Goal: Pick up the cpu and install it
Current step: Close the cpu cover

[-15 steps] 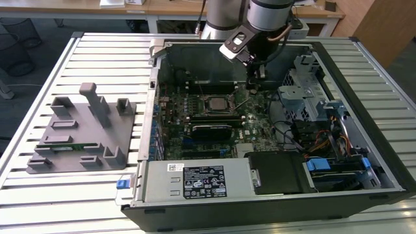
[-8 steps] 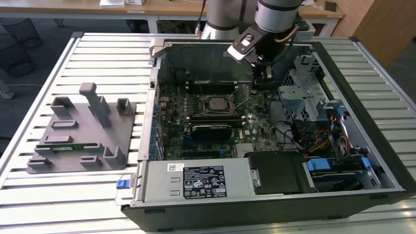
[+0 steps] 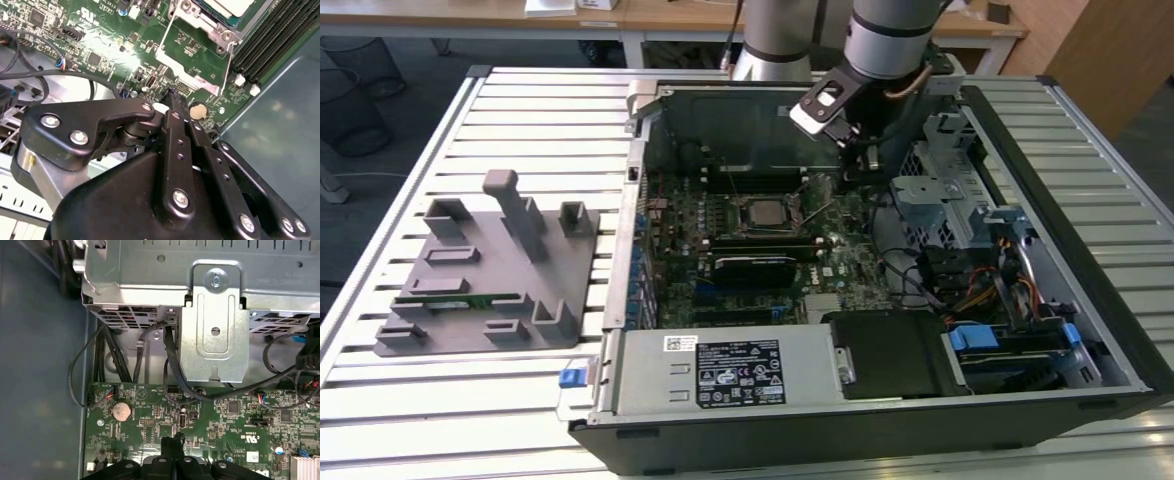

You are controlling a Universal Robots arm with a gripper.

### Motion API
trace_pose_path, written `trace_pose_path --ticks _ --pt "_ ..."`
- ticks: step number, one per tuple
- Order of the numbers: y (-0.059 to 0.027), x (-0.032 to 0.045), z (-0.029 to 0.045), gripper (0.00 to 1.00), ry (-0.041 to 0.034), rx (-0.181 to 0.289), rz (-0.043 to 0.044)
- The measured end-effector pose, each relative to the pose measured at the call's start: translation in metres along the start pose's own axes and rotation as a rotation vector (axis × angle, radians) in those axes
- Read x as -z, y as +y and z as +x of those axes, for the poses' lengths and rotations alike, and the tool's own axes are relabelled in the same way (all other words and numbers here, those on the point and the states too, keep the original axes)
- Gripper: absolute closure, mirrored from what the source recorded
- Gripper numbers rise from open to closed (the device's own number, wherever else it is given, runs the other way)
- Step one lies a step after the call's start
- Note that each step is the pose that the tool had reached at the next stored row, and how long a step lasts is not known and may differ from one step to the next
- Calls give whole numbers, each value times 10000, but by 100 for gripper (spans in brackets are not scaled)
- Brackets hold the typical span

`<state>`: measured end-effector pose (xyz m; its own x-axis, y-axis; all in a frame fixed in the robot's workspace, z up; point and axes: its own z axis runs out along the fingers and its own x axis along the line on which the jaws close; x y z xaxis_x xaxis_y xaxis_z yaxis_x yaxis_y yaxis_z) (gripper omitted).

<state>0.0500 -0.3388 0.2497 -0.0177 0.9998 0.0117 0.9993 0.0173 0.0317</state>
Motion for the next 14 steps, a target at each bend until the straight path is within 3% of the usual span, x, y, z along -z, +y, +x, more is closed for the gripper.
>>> trace_pose_path --ticks 3,14 --pt "-15 -38 0 89 0 -1 -1" --pt "-265 -43 5 89 3 -1 -1"
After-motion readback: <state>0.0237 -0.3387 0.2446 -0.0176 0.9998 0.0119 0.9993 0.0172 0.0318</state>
